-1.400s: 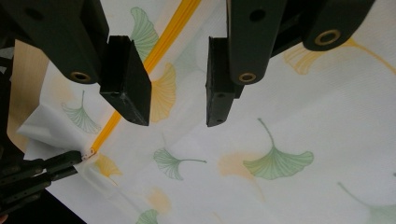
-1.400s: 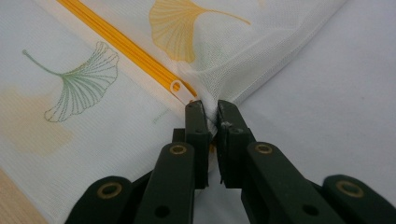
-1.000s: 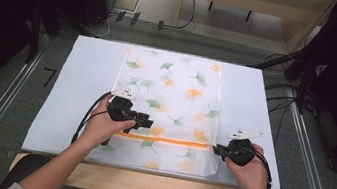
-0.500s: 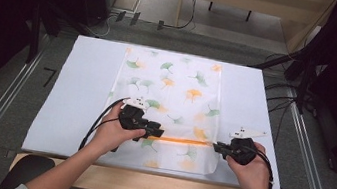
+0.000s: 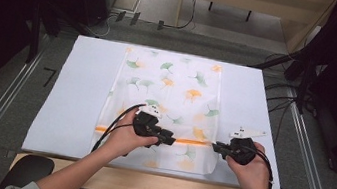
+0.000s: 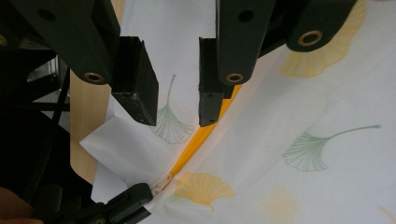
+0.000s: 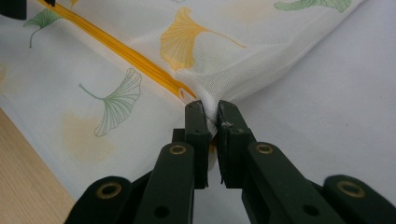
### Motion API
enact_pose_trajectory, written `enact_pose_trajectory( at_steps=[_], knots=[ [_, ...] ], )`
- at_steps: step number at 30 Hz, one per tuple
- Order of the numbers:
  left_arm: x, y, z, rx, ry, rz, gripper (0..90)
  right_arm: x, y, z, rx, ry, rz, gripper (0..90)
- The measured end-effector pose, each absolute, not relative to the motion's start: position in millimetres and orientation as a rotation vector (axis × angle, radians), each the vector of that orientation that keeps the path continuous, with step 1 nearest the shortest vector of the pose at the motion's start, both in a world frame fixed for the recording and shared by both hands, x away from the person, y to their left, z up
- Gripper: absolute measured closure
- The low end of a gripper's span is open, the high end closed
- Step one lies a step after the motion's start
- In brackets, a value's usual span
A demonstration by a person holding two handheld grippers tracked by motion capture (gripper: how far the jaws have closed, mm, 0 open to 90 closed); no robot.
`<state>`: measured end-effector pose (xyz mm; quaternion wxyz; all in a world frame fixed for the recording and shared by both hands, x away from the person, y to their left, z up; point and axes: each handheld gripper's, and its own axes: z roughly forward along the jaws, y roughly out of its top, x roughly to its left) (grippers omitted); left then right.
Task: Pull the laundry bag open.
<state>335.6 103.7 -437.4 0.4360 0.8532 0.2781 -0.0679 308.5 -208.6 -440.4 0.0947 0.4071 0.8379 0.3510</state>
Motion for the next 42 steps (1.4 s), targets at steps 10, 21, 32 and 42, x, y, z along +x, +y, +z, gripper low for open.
enact_pose_trajectory(
  at_steps=[10, 21, 32, 42],
  knots=[
    [336.4, 71.9, -440.0, 2.162, 0.631, -0.174, 70.7, 308.9, -208.7, -438.8, 1.196, 2.485, 1.067, 85.8],
    [340.7, 42.9, -447.5, 2.206, 0.590, -0.177, 71.0, 307.7, -208.7, -436.4, 1.180, 2.484, 1.084, 85.8],
    [346.1, 28.8, -453.6, 2.232, 0.587, -0.178, 70.9, 306.9, -208.0, -434.8, 1.165, 2.495, 1.108, 85.8],
    [349.7, 21.9, -454.9, 2.219, 0.579, -0.185, 70.8, 305.9, -206.3, -433.5, 1.116, 2.516, 1.140, 85.9]
  ],
)
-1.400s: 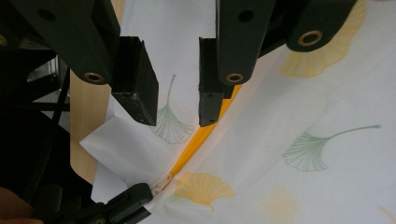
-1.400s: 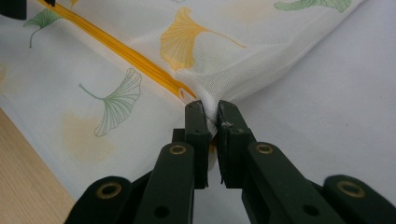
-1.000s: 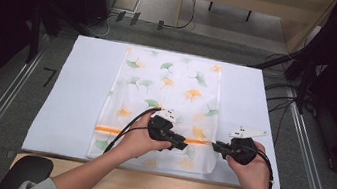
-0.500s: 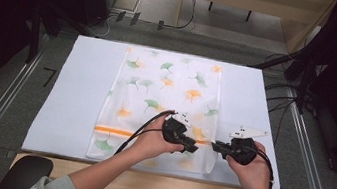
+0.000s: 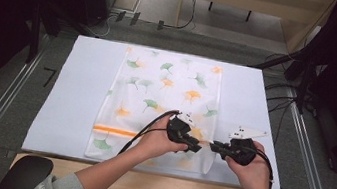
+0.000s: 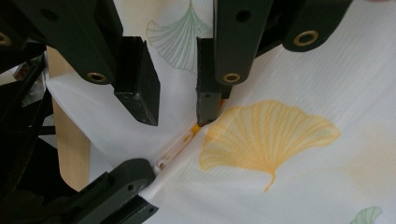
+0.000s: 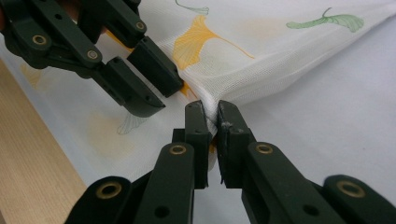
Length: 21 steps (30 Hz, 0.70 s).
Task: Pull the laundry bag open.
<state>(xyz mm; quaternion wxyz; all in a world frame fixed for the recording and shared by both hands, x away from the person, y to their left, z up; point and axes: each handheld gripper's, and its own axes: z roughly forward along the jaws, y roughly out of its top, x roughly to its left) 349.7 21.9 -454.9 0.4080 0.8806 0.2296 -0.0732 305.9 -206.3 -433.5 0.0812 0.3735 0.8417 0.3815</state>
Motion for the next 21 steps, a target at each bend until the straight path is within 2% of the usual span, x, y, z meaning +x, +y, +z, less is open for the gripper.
enact_pose_trajectory(
  at_steps=[12, 21],
  knots=[
    [352.4, 15.7, -456.3, 2.221, 0.550, -0.176, 72.4, 304.9, -202.3, -432.4, 1.073, 2.539, 1.158, 86.0],
    [348.9, 11.6, -454.6, 2.218, 0.535, -0.151, 82.4, 304.8, -201.1, -432.5, 1.069, 2.544, 1.150, 85.9]
  ],
)
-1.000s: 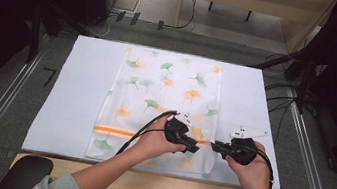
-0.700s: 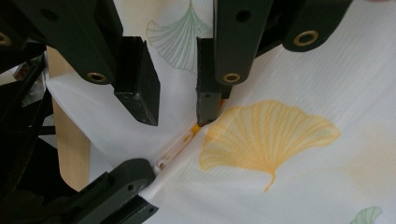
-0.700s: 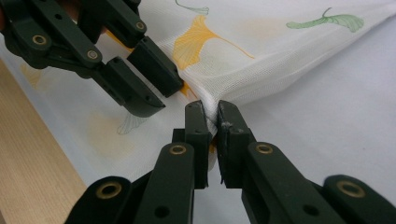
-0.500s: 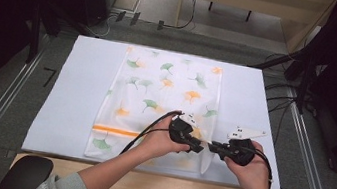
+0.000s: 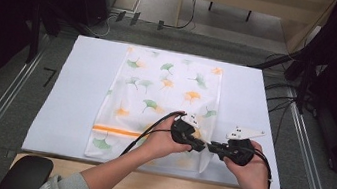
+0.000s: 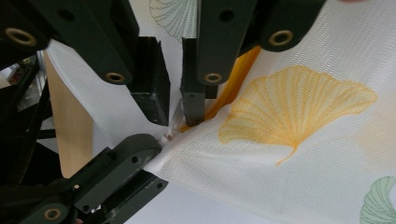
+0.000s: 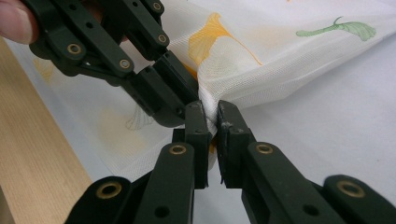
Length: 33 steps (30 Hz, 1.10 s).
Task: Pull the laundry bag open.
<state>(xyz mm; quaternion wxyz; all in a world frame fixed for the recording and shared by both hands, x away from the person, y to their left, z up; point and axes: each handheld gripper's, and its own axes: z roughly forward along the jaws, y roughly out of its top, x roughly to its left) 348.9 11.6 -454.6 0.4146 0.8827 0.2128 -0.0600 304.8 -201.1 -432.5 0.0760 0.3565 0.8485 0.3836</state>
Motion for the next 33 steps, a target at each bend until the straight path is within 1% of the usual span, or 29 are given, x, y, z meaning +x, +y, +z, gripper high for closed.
enact_pose_trajectory(
  at_steps=[1, 9, 12, 33],
  knots=[
    [349.0, 11.6, -454.7, 2.222, 0.537, -0.152, 83.9, 304.5, -201.1, -432.3, 1.071, 2.543, 1.149, 85.9],
    [347.6, 10.2, -453.9, 2.218, 0.558, -0.134, 85.3, 304.7, -200.4, -432.5, 1.066, 2.544, 1.151, 85.9],
    [346.4, 9.1, -452.9, 2.220, 0.556, -0.129, 89.5, 304.3, -199.1, -432.5, 1.067, 2.548, 1.142, 85.9],
    [347.4, 9.8, -452.7, 2.226, 0.615, -0.165, 90.0, 303.4, -198.8, -431.6, 1.058, 2.545, 1.141, 85.9]
  ],
)
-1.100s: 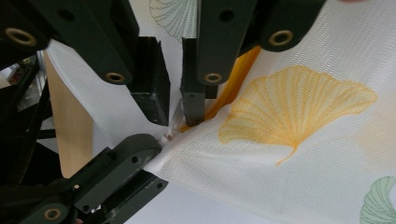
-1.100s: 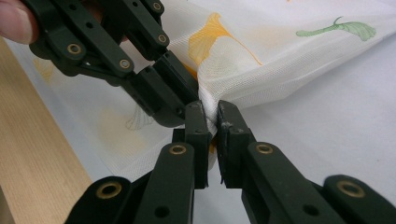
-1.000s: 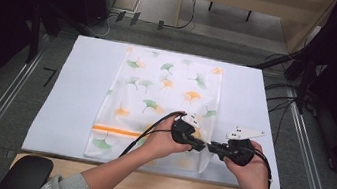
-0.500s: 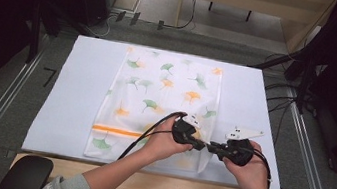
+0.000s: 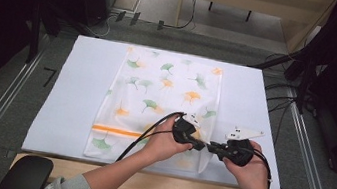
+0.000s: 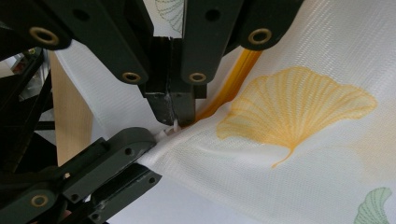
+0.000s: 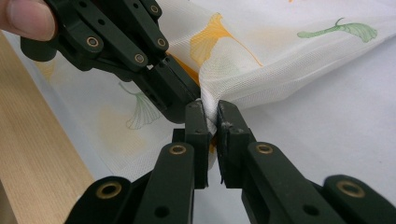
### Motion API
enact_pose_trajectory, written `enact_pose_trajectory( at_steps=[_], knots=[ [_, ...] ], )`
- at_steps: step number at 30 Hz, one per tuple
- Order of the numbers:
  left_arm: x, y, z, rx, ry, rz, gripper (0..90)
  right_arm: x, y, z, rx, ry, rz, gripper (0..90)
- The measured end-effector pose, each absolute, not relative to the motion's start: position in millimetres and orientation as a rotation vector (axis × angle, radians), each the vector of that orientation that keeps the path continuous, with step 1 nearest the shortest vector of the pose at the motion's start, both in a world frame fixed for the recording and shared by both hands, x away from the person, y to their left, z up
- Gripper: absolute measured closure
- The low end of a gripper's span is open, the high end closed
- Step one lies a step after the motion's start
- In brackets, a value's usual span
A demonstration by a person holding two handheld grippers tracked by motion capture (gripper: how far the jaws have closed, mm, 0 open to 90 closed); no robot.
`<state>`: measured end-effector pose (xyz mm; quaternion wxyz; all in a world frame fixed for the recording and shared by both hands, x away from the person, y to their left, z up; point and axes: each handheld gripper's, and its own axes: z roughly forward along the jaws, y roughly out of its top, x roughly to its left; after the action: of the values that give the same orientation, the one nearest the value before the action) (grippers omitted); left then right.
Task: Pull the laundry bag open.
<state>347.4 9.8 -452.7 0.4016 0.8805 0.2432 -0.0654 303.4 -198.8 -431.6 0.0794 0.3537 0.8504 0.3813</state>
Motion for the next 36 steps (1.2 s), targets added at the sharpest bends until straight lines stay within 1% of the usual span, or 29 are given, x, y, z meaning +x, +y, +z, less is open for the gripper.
enact_pose_trajectory(
  at_steps=[13, 21, 23, 33, 36],
  knots=[
    [349.7, 13.6, -453.7, 2.220, 0.621, -0.191, 90.0, 303.1, -199.4, -431.1, 1.050, 2.547, 1.151, 85.9],
    [350.8, 14.8, -454.1, 2.224, 0.624, -0.193, 90.0, 303.3, -199.2, -431.2, 1.047, 2.548, 1.153, 85.9],
    [351.5, 15.9, -453.8, 2.239, 0.627, -0.176, 90.0, 303.1, -199.3, -430.9, 1.049, 2.547, 1.151, 85.9],
    [358.3, 39.6, -457.7, 2.229, 0.703, -0.178, 90.0, 302.8, -201.0, -430.6, 1.057, 2.541, 1.170, 85.8],
    [357.7, 41.9, -457.7, 2.228, 0.702, -0.177, 90.0, 302.8, -199.2, -430.3, 1.057, 2.543, 1.165, 85.8]
  ],
)
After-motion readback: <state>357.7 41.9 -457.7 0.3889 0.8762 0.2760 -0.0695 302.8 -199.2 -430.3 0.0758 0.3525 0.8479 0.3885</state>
